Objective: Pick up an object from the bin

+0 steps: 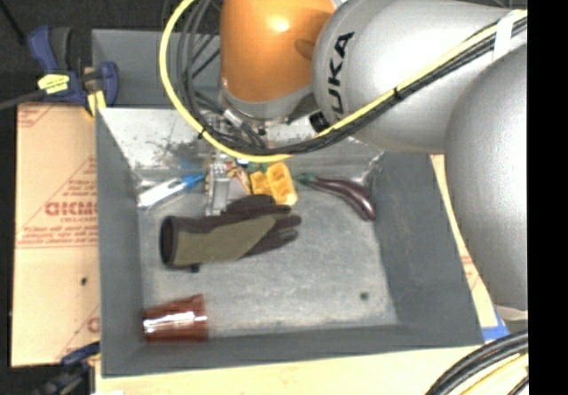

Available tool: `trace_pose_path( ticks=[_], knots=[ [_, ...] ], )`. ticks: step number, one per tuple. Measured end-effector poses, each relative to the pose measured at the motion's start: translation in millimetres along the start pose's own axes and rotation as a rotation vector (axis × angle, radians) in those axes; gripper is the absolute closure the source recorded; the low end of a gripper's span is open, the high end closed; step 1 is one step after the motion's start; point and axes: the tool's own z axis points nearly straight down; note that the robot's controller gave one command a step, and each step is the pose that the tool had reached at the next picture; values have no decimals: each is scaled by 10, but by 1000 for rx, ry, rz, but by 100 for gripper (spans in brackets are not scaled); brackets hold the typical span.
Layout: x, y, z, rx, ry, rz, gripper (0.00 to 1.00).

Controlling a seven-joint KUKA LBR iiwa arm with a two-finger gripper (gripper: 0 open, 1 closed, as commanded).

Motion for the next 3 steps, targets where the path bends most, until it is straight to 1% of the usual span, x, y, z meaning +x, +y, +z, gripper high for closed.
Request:
trace_pose_path(
  ticks=[1,2,3],
  knots=[
    [-7,-11,-51,-1,-7,3,0],
    [-67,52,388,-2,-14,-42,0],
    [55,265,1016,0,-11,-248,0]
  ],
)
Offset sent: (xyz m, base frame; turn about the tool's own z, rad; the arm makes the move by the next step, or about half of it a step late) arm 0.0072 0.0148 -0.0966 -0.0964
